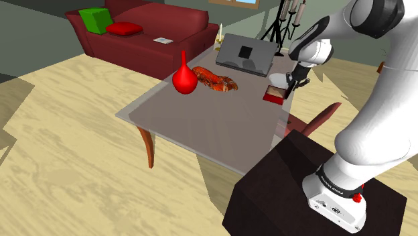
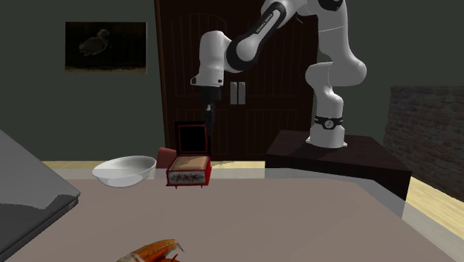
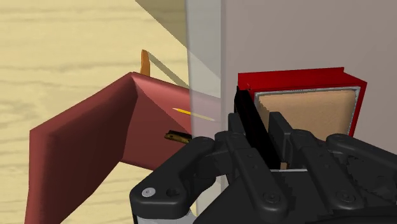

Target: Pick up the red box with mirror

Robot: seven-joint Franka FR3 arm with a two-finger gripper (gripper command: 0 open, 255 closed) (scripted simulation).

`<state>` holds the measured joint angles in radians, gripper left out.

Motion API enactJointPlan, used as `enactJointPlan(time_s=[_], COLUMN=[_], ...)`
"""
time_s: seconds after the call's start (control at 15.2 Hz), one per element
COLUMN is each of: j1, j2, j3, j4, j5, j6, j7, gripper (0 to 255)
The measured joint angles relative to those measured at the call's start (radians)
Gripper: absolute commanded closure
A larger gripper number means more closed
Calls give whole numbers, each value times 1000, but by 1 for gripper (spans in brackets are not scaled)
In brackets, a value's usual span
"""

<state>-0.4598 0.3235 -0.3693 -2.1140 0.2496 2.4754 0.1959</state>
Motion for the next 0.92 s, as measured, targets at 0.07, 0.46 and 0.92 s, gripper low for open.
enactJointPlan(time_s=[0.07,0.46,0.92], j1=[2,16,26], j2=[-8,-68,-124], j3=[-3,-22,-35], j4=[4,13,37], j5=[-7,-48,-88], j6=[-12,-75,-149], j7=[5,35,65], gripper=[255,255,255])
